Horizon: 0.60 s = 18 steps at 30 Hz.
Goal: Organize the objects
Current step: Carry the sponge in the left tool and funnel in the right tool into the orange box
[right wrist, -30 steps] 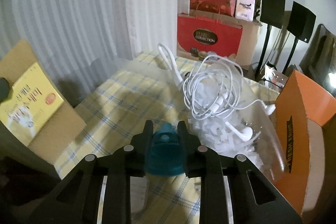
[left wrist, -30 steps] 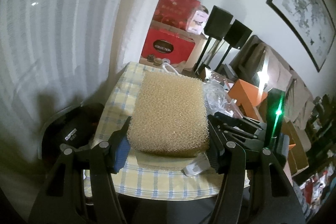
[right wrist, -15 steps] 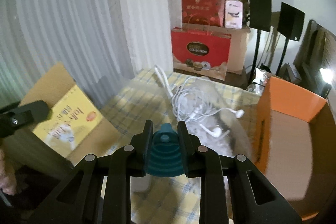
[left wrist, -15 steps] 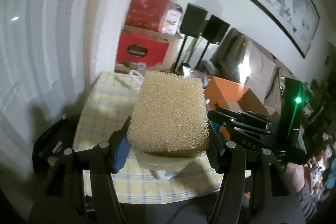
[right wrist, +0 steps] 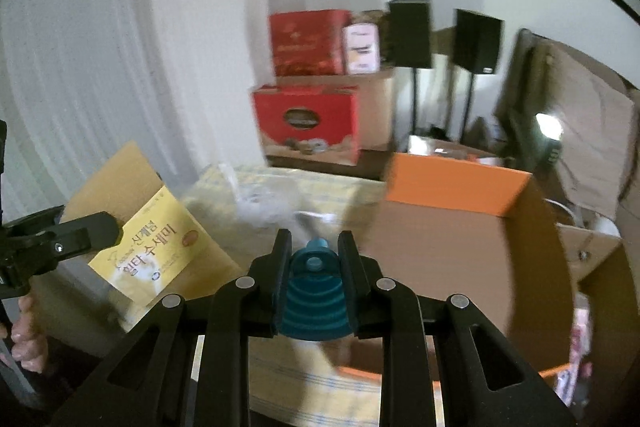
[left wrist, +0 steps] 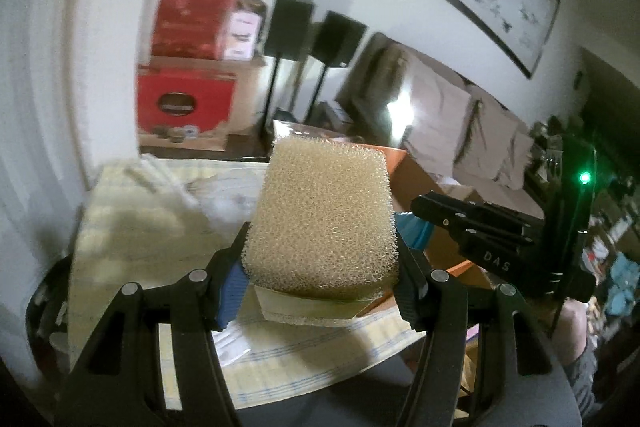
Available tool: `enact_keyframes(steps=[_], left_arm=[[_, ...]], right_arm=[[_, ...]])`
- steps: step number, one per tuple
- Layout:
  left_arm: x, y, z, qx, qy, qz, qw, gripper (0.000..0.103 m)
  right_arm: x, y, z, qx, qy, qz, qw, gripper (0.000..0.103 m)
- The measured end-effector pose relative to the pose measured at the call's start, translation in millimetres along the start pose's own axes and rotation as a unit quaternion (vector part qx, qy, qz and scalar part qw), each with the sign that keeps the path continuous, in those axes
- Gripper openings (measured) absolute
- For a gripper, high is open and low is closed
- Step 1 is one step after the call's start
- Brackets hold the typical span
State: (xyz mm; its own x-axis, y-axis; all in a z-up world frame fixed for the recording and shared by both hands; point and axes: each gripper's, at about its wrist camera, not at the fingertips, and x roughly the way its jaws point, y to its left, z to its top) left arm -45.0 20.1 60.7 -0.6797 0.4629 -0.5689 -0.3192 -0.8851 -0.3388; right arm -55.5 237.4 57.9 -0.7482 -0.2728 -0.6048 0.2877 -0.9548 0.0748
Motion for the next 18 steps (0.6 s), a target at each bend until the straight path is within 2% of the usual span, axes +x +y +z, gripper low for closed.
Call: enact_keyframes(steps=[8, 18], left_arm=[[35.9, -51.4, 17.0, 0.023, 0.012, -0.034, 0.9991, 0.058], [108.0, -96.5, 23.5, 0.050, 0.052, -0.050, 0.9961, 0.058]], right_arm=[[-24.3, -64.9, -12.6, 0.047, -0.002, -0.062, 0.997, 0.023], [-20.9, -132.0, -41.0, 0.093, 0.013, -0.120, 0.988, 0.023]])
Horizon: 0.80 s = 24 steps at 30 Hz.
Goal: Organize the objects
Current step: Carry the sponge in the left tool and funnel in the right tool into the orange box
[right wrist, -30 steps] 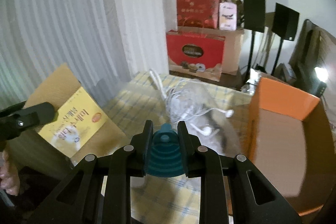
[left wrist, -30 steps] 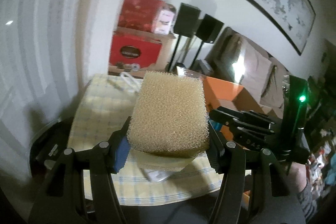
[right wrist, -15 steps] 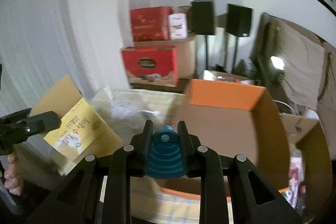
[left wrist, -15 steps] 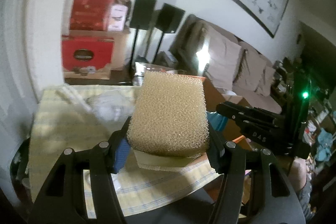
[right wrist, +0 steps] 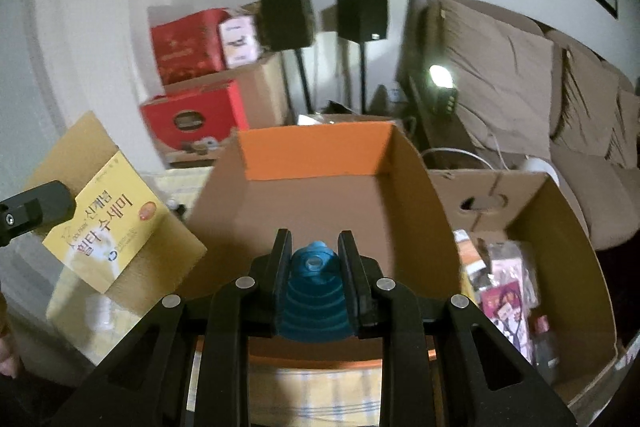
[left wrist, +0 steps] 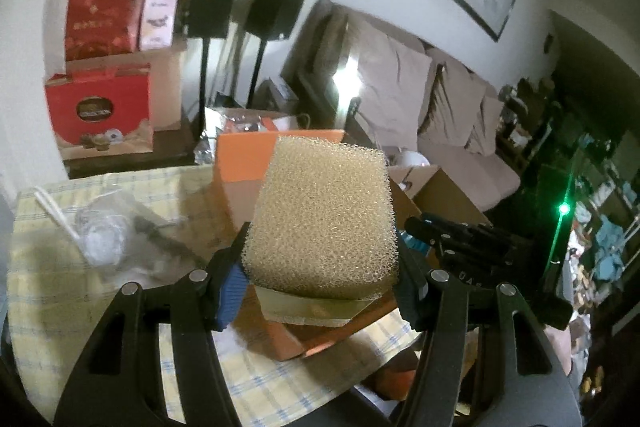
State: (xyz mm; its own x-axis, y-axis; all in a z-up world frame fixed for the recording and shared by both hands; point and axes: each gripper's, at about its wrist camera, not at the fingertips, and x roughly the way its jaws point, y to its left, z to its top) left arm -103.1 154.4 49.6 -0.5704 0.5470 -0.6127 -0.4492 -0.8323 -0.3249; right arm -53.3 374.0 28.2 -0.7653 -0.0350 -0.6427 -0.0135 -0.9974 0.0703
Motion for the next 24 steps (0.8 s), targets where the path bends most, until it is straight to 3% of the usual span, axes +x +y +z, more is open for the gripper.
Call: enact_keyframes(steps=[16, 24], left_arm=[[85.0, -18.4, -22.4, 0.025, 0.070, 0.018, 0.9970, 0.058], [105.4, -12.1, -29.4, 0.023, 0.109, -0.012, 0.9937, 0.058]], right_arm=[[50.9, -35.6, -17.3, 0.029, 0.025, -0.044, 0.998, 0.023], [58.7, -42.9, -25.4, 0.030, 0.037, -0.045, 0.998, 0.023]])
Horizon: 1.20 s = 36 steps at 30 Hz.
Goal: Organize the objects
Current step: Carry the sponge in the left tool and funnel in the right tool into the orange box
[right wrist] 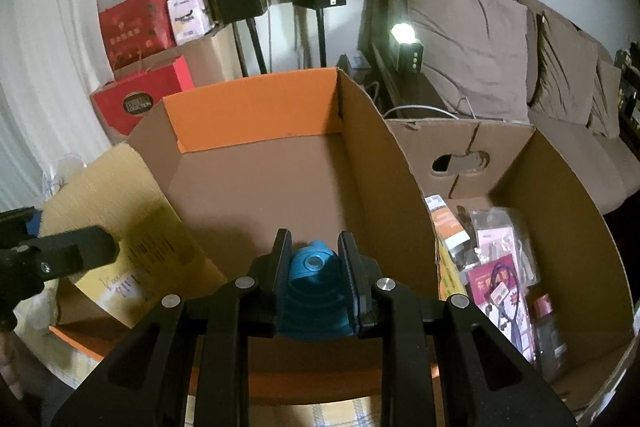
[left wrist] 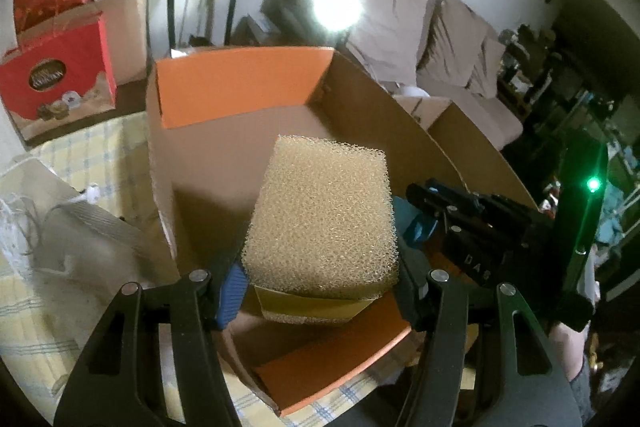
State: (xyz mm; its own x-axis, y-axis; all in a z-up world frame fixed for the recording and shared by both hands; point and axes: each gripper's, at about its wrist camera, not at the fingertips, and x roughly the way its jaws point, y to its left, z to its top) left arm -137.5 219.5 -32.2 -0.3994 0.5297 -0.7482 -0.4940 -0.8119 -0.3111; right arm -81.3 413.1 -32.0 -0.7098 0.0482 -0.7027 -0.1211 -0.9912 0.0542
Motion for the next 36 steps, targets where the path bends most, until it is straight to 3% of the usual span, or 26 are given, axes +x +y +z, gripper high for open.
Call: enact_keyframes(steps=[6, 10, 12, 14, 17, 21, 23, 28, 30, 32, 34, 36], left_arm=[[13.6, 10.0, 3.0, -0.008, 0.031, -0.028, 0.9991, 0.058], [16.0, 11.2, 11.5, -0.001, 0.037, -0.025, 0.9990, 0.058], [17.5, 11.3, 16.7, 0.005, 0.036, -0.003, 0.9993, 0.060], [19.9, 13.7, 21.9, 0.015, 0.033, 0.038, 0.9986, 0.073], [23.9, 16.5, 27.1, 0.037, 0.021, 0.098, 0.9943, 0.079], [18.4, 23.1, 30.0, 0.027, 0.010, 0.098, 0.9947, 0.080], [13.3, 25.7, 31.3, 0.022, -0.006, 0.119, 0.9926, 0.089], [7.5, 32.5, 34.5, 0.009, -0.016, 0.120, 0.9925, 0.089], [3.8, 34.1, 33.9, 0.005, -0.026, 0.118, 0.9927, 0.085], [4.0, 34.2, 33.5, 0.005, -0.022, 0.103, 0.9945, 0.059], [6.8, 31.8, 35.6, 0.006, -0.015, 0.082, 0.9965, 0.047], [8.4, 23.4, 37.1, 0.022, -0.013, 0.086, 0.9960, 0.038]], right_arm=[[4.7, -4.9, -4.0, 0.000, 0.007, -0.002, 1.000, 0.024], [8.6, -6.2, -7.3, 0.000, 0.011, -0.002, 1.000, 0.024], [8.4, -5.7, -7.4, -0.002, 0.010, -0.003, 1.000, 0.024], [8.3, -6.6, -6.8, 0.000, 0.010, 0.000, 1.000, 0.024], [8.2, -7.0, -6.6, 0.000, 0.010, 0.000, 1.000, 0.024], [7.1, -6.5, -6.1, -0.005, 0.010, 0.001, 1.000, 0.020], [4.8, -5.4, -5.0, -0.008, 0.007, 0.003, 1.000, 0.020], [0.8, -0.5, -0.8, -0.007, 0.005, 0.009, 1.000, 0.020], [-2.8, 0.0, 1.0, 0.000, 0.001, 0.015, 1.000, 0.021], [-6.5, 1.2, 3.1, 0.009, -0.004, 0.027, 1.000, 0.021], [-10.1, 5.5, 6.2, 0.010, -0.007, 0.036, 0.999, 0.023], [-13.4, 10.4, 7.5, 0.005, -0.010, 0.037, 0.999, 0.025]])
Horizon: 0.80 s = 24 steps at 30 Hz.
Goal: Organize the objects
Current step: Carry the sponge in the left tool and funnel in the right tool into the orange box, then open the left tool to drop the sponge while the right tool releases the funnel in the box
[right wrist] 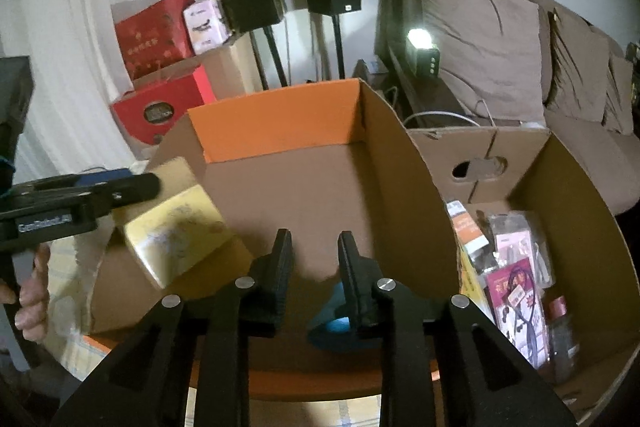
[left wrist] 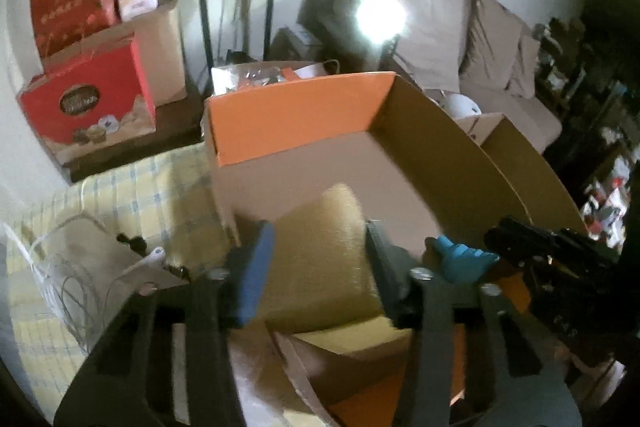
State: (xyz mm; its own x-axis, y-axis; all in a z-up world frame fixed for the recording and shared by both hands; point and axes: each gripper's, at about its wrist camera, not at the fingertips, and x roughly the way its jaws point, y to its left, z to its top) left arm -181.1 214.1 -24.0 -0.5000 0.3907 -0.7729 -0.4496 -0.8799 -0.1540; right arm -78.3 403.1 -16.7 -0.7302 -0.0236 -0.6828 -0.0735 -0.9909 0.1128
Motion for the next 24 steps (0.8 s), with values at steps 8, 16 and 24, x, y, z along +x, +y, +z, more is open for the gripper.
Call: enact_keyframes(steps=[8, 16, 24], left_arm=[[20.8, -25.9, 12.6, 0.051, 0.020, -0.002, 0.9985, 0.032], [45.8, -19.2, 25.7, 0.048, 0.047, 0.035, 0.9971, 0.076], [-1.4, 14.1, 24.0, -0.022, 0.000, -0.008, 0.9997, 0.099]], right_arm=[[-6.5, 0.5, -3.5, 0.007, 0.002, 0.002, 1.000, 0.028], [-8.8, 1.0, -6.5, 0.009, 0.005, 0.002, 1.000, 0.029], [-7.9, 13.0, -5.7, -0.001, 0.006, 0.008, 1.000, 0.036]])
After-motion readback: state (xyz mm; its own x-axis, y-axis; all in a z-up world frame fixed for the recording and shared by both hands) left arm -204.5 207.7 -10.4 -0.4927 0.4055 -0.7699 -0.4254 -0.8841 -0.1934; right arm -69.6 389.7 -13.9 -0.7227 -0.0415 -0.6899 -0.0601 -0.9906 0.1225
